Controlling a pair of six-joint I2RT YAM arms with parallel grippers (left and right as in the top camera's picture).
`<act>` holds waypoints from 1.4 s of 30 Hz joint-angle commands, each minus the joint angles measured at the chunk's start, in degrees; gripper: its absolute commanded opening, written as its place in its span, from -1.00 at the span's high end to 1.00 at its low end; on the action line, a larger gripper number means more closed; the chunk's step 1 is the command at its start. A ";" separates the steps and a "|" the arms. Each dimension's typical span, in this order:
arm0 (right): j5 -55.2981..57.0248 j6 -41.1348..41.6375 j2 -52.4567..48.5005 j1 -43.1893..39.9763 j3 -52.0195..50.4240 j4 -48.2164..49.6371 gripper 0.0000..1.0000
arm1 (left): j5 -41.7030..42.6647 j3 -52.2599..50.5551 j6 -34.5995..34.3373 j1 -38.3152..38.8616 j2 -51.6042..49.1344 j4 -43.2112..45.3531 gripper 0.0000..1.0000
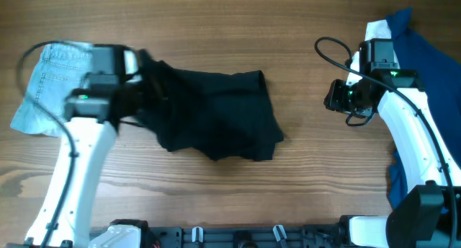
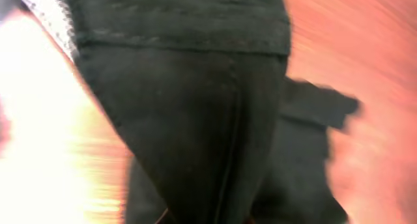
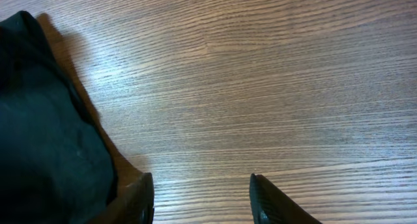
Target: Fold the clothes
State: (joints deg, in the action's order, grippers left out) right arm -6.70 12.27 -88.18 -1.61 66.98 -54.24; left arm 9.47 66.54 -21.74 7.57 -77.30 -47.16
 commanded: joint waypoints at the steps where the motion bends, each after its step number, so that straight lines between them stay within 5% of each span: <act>1: -1.14 -0.72 -0.37 0.15 0.11 -0.44 0.05 | 2.64 1.18 -4.28 11.54 -2.29 3.30 0.92; 9: -1.16 -0.72 -0.37 0.15 0.11 -0.81 0.05 | 0.98 1.18 -7.28 27.82 -16.13 8.81 0.92; 20: -4.13 -2.54 -0.44 0.15 0.11 -0.92 0.06 | 1.18 1.53 -8.76 29.16 -14.45 14.45 0.92; 22: -9.35 -5.09 -0.83 0.48 0.00 -1.07 0.15 | 1.18 1.77 -8.76 29.16 -12.57 14.56 0.91; 25: -9.53 -4.79 -2.54 2.95 -0.11 -1.03 0.87 | 1.18 1.77 -8.79 29.18 -10.03 15.41 0.90; 26: -9.53 -4.63 -3.43 4.17 -0.22 -0.74 0.91 | 1.18 1.77 -8.79 29.18 -9.77 15.50 0.91; 42: -9.99 -1.60 -19.87 10.67 -6.40 9.05 0.91 | 2.71 1.77 -13.51 29.75 -9.84 18.84 0.86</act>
State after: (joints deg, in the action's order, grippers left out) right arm -15.75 10.20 -106.21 8.91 61.69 -45.63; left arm 10.59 66.74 -32.58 36.71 -88.05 -29.47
